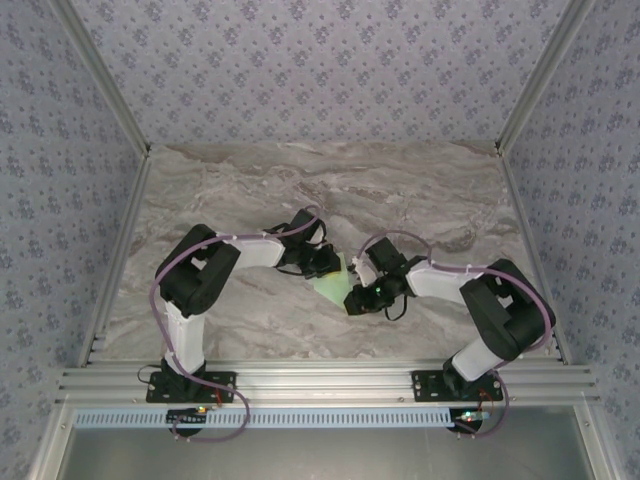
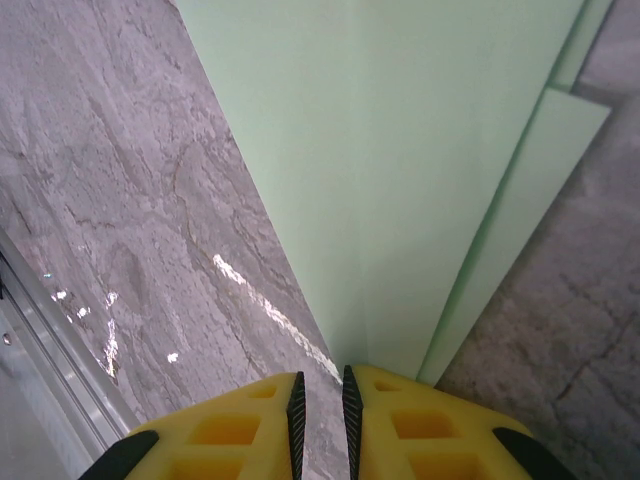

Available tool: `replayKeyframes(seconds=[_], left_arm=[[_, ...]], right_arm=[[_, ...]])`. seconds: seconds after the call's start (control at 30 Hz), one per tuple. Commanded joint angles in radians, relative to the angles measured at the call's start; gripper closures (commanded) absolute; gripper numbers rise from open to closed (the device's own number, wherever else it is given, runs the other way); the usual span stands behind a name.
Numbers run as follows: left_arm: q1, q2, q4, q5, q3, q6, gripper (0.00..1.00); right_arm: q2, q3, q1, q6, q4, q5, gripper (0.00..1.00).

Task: Fold a paper plane with a square sheet of paper (fold left side to right side)
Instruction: Fourth fold the wing at the center of the table.

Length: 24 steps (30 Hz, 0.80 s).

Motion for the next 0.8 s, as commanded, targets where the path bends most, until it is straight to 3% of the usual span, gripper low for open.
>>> replayKeyframes(seconds=[0.0, 0.37, 0.5, 0.67, 0.77], left_arm=[[0.009, 0.029, -0.121, -0.088, -0.035, 0.021, 0.89], [0.008, 0.028, -0.123, -0.087, -0.031, 0.023, 0.89], [0.009, 0.028, -0.123, -0.082, -0.026, 0.024, 0.89], [0.007, 0.021, -0.120, -0.078, -0.023, 0.022, 0.89], [0.006, 0.019, -0.120, -0.079, -0.023, 0.023, 0.89]], right_arm=[[-0.003, -0.054, 0.020, 0.020, -0.198, 0.004, 0.80], [-0.043, -0.105, 0.013, 0.056, -0.203, -0.014, 0.81], [-0.118, -0.085, -0.001, 0.053, -0.233, -0.043, 0.89], [-0.236, -0.022, -0.044, 0.060, -0.229, -0.122, 0.93], [-0.221, 0.002, -0.065, 0.088, -0.146, -0.173, 0.94]])
